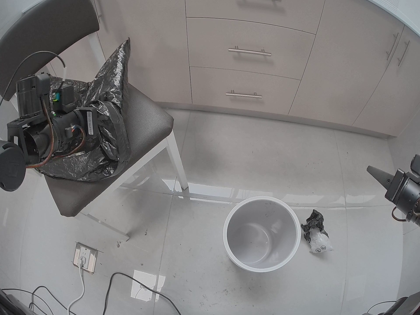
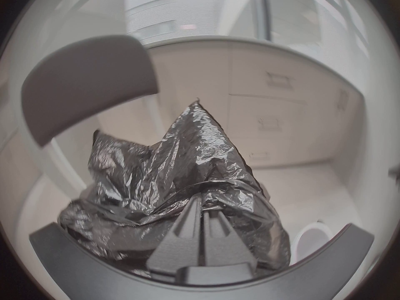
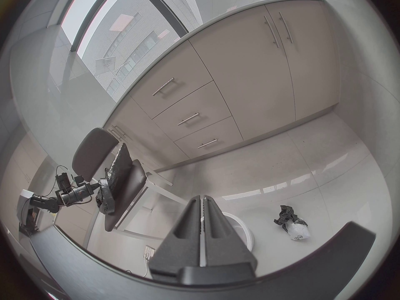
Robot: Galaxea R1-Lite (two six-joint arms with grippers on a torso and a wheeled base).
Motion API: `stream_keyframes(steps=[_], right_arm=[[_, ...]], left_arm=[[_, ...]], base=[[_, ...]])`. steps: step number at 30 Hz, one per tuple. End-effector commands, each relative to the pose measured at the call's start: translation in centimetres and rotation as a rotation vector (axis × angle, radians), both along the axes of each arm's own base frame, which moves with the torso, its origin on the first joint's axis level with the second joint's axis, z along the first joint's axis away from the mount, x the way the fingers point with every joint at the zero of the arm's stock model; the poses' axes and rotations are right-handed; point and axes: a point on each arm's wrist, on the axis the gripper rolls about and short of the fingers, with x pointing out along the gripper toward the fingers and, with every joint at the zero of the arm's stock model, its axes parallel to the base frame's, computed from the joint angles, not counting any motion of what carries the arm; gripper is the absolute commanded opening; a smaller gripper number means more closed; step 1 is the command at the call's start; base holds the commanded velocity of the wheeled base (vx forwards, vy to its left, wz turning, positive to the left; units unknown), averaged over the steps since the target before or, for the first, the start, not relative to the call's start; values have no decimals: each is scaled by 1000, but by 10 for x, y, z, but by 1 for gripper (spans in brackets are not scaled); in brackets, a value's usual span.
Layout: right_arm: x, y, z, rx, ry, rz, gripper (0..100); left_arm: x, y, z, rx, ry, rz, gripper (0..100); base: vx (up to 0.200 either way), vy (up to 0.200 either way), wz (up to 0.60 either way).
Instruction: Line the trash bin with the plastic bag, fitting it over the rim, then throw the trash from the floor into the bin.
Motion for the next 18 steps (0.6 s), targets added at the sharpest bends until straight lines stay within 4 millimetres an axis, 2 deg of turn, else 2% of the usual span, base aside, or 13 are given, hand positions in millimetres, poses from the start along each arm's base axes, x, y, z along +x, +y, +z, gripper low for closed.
stream_keyframes(steps=[1,9,13,18], right_arm=[[4,1,-6,-5,32,1,0],[4,1,-11,-20,47,4,0],[2,2,-11,-32,38,14,0],[6,2,-16,-26,68,11,0]], left_arm=[[-22,27,-7,-365,0,250,0],[-23,27,-24,-358,8,203,0],[-25,27,-24,-339,7,197,0],[-17,26,-35,-299,49,199,0]], base=[[0,0,0],[0,0,0],[0,0,0],[0,0,0]])
